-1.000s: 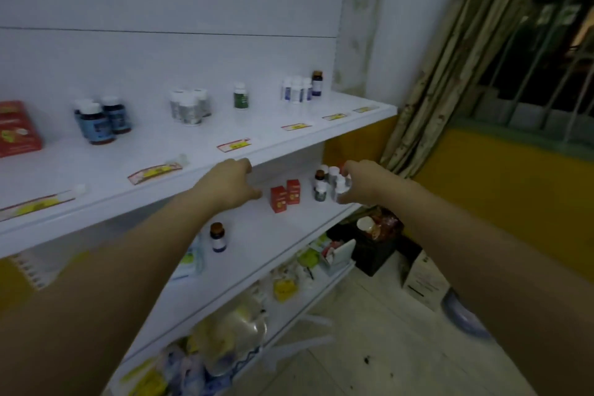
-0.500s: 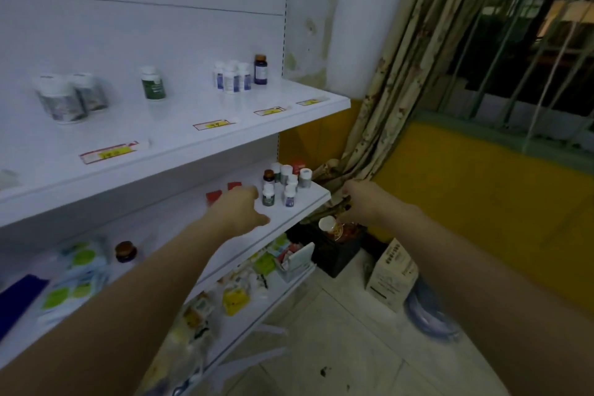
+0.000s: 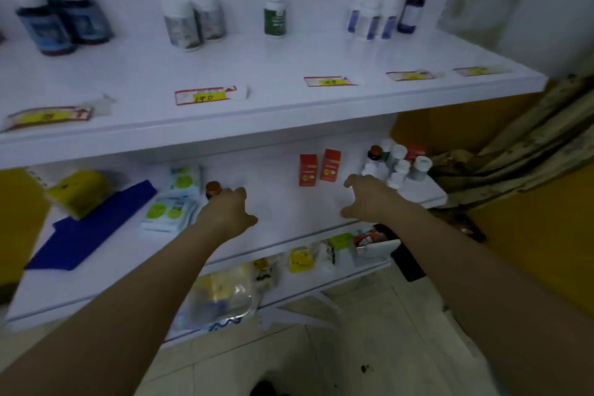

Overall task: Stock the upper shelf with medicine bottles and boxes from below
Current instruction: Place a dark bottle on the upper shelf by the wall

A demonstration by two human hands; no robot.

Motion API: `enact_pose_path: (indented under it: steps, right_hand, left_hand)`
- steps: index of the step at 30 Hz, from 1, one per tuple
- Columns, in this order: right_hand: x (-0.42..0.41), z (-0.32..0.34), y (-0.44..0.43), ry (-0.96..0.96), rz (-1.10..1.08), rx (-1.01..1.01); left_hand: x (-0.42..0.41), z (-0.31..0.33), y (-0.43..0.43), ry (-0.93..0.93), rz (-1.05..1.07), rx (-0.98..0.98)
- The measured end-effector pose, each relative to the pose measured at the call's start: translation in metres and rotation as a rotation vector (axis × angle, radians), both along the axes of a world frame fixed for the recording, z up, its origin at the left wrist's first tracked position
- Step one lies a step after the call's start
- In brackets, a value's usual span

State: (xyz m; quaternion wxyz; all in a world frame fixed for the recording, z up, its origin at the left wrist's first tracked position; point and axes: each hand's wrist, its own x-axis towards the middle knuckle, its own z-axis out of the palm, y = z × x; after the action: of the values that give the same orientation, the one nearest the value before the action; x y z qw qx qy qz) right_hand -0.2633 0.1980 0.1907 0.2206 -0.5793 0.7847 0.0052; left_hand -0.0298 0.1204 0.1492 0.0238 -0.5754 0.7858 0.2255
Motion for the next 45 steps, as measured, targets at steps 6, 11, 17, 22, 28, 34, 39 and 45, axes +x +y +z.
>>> enact_pose_path:
  steps: [6, 11, 17, 22, 28, 34, 39, 45]
  right_hand:
    - [0.016, -0.04, -0.086, -0.038, 0.095, 0.043]
    - [0.021, -0.079, -0.139, -0.054, 0.142, 0.037]
    - [0.006, -0.124, -0.186, 0.016, 0.168, -0.024]
    - [-0.025, -0.156, -0.227, 0.166, 0.168, -0.124]
    - [-0.052, -0.193, -0.261, 0.181, 0.144, -0.108]
    - [-0.056, -0.211, -0.269, 0.31, 0.183, -0.162]
    - [-0.05, -0.186, -0.244, 0.059, 0.154, -0.097]
    - [-0.035, -0.142, -0.204, -0.073, 0.089, -0.076]
  left_hand:
    - [0.036, -0.04, -0.061, 0.047, 0.168, 0.005]
    - [0.04, -0.071, -0.101, 0.006, 0.253, -0.013]
    - [0.027, -0.115, -0.142, -0.019, 0.262, -0.024]
    - [0.015, -0.157, -0.178, -0.008, 0.328, 0.021]
    - [0.004, -0.189, -0.194, 0.106, 0.37, -0.154]
    - [-0.015, -0.193, -0.19, 0.305, 0.401, -0.153]
    - [-0.023, -0.176, -0.166, 0.401, 0.456, -0.08]
    - [-0.025, -0.135, -0.122, 0.602, 0.551, 0.025]
